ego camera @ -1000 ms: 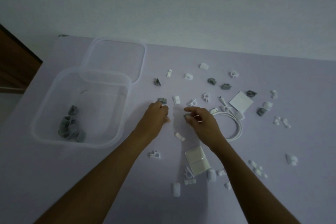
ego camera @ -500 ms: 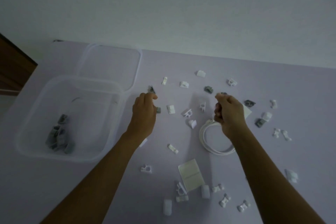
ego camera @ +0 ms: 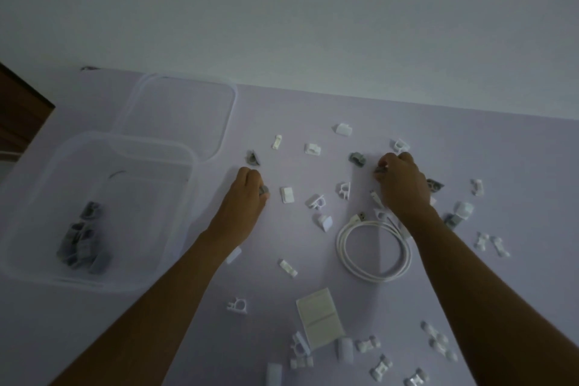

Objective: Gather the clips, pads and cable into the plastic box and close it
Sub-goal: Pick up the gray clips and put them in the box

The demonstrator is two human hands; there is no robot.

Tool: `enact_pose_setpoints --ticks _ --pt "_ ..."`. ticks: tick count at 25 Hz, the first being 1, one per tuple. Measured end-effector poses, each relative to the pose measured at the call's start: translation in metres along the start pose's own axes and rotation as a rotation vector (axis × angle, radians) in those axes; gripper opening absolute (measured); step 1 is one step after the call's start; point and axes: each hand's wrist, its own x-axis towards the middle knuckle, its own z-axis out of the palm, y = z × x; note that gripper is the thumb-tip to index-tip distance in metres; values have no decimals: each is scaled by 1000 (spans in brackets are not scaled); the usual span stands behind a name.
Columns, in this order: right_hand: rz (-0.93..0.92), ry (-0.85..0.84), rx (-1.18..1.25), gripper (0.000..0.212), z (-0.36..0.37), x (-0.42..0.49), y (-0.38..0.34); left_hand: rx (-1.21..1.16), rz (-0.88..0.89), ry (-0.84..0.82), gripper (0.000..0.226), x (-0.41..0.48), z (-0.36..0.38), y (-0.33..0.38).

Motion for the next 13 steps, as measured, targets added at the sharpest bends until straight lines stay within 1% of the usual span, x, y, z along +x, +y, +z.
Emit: enact_pose_setpoints --ticks 2,3,4,5,7,8,9,10,11,12,13 --pt "30 47 146 20 -1 3 1 -71 -48 36 13 3 -2 7" --pt "78 59 294 17 -3 4 1 -119 -84 60 13 6 -5 9" --pt "144 48 522 12 -5 4 -1 -168 -112 91 13 10 -8 12" --pt "222 9 827 8 -8 2 -3 -208 -126 133 10 14 -13 14" --pt "409 -146 1433 8 -15 -2 -11 -210 -147 213 7 23 -16 13" --pt "487 -244 1640 11 -16 -4 -13 -171 -167 233 8 28 -16 11" --pt "556 -321 1775 14 -16 -4 -14 -122 -196 243 13 31 -15 9" --pt "607 -370 1817 18 -16 -4 -15 -80 -229 250 19 34 -13 8" --pt "635 -382 1774 22 -14 -2 -16 -49 -261 261 23 36 -12 8" --pt "611 -348 1629 27 -14 -1 -17 -9 -292 270 27 37 -11 8" --pt "518 -264 1366 30 -13 0 -19 61 -315 269 32 38 -10 9"
